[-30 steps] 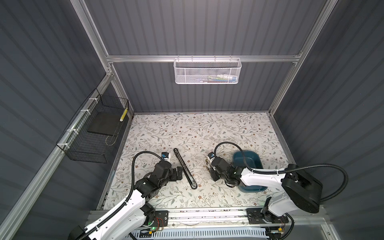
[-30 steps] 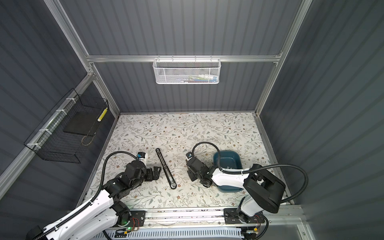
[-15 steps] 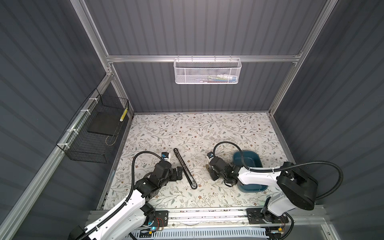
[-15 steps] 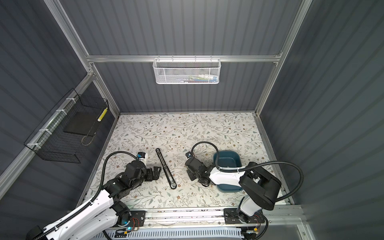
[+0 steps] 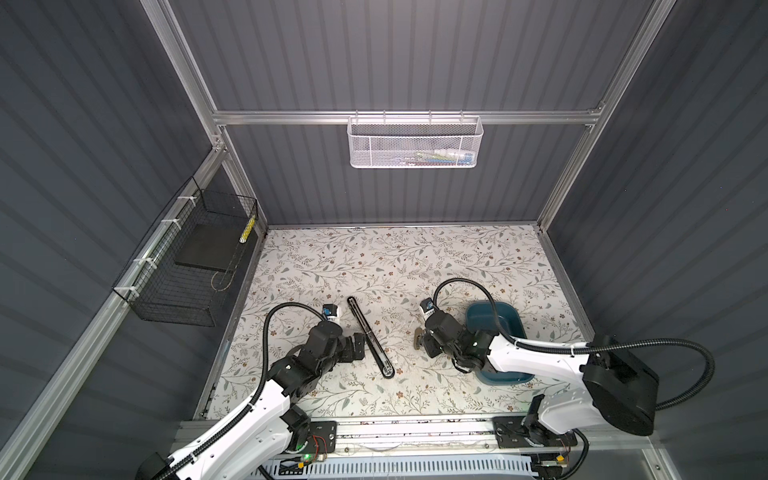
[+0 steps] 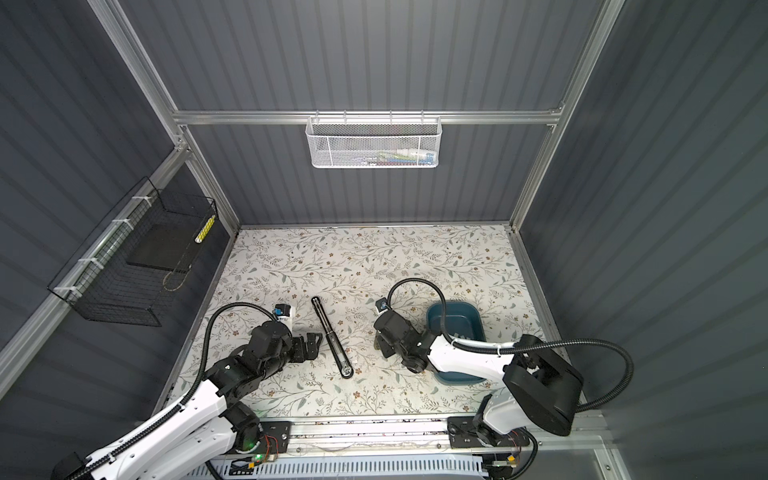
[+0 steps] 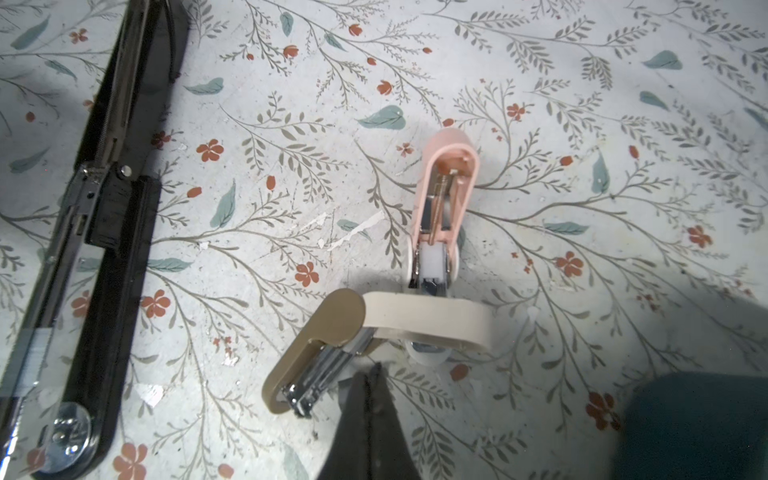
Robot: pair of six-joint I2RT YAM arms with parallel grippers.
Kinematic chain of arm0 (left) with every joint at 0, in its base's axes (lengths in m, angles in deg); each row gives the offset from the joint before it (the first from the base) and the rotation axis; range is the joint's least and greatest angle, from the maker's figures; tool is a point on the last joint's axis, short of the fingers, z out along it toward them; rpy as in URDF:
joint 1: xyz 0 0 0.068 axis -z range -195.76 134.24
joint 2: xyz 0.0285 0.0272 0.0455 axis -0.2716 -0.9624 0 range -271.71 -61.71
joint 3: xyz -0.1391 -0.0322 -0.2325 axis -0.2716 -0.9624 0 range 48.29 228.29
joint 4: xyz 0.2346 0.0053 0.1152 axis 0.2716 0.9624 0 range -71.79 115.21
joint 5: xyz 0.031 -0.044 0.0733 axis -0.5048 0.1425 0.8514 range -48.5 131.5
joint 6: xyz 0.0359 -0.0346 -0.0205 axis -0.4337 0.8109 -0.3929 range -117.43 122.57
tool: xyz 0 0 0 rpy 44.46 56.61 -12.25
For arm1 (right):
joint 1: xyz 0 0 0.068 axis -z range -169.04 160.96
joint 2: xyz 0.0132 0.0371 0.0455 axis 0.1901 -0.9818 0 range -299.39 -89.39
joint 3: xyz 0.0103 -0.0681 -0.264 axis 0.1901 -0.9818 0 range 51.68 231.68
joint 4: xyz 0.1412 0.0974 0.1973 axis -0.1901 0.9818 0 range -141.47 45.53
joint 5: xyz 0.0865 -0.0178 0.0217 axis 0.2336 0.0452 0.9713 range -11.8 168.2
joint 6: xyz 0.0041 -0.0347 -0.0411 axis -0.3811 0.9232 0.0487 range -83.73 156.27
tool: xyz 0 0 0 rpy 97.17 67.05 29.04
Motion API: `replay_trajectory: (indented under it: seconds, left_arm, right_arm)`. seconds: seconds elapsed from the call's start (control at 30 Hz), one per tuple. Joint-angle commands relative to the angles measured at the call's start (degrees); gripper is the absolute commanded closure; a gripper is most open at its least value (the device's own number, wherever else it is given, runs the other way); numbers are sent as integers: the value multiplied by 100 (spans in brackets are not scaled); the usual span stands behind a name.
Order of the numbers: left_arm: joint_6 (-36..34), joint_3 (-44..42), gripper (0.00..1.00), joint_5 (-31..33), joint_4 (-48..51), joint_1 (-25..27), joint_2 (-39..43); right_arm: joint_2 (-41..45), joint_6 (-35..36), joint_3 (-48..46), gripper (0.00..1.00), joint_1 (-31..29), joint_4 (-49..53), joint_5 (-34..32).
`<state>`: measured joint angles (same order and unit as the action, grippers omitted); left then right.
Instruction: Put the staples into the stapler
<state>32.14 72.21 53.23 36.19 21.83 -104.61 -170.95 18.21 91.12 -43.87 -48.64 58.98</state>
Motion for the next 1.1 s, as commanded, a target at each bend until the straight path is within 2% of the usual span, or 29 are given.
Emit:
replay_trajectory:
  seconds: [0.0, 0.23, 0.27, 0.33, 0.4, 0.5, 0.57, 0.6, 0.67, 0.8, 0.83, 0.97, 1.07]
  left_arm:
    - [-34, -37, 0, -75, -18, 21, 77]
    - [-45, -35, 0, -92, -29, 21, 62]
    - [-46, -37, 0, -96, -36, 19, 62]
    - [-47, -37, 1, -96, -42, 21, 55]
    - [-51, -41, 0, -126, -108, 21, 66]
    - [-77, -5, 1, -641, -440, 30, -78]
    - [12, 109, 2, -1005, -703, 59, -352]
    - [37, 172, 4, -1191, -926, 117, -537]
    - [76, 367, 9, -1136, -1212, 395, -919]
    - [-180, 1291, 8, -102, -1059, 1498, -2170]
    - [-208, 1555, 8, -23, -1042, 1660, -2606]
    - [-205, 2362, 7, -64, -1231, 2120, -4061]
    - [-166, 2791, 7, -86, -1247, 2265, -4772]
  right_arm:
    - [125, -101, 138, 98, -87, 345, -275]
    - [555, -317, -82, 94, -107, 429, -271]
    - [592, -378, -116, 91, -107, 420, -291]
    - [579, -610, -131, 73, -74, 456, -395]
    - [515, -923, -120, 67, 86, 473, -334]
    - [514, -1139, -203, 56, 457, 225, 155]
    - [573, -1073, -286, 52, 589, -12, 316]
    - [616, -1026, -303, 50, 617, -109, 318]
    - [690, -1035, -288, 49, 720, -150, 319]
    - [902, -1176, -453, 49, 1077, -344, 565]
    - [970, -1209, -529, 49, 1150, -421, 611]
    - [1253, -1224, -697, 49, 1315, -521, 615]
    - [1441, -1234, -760, 49, 1434, -452, 620]
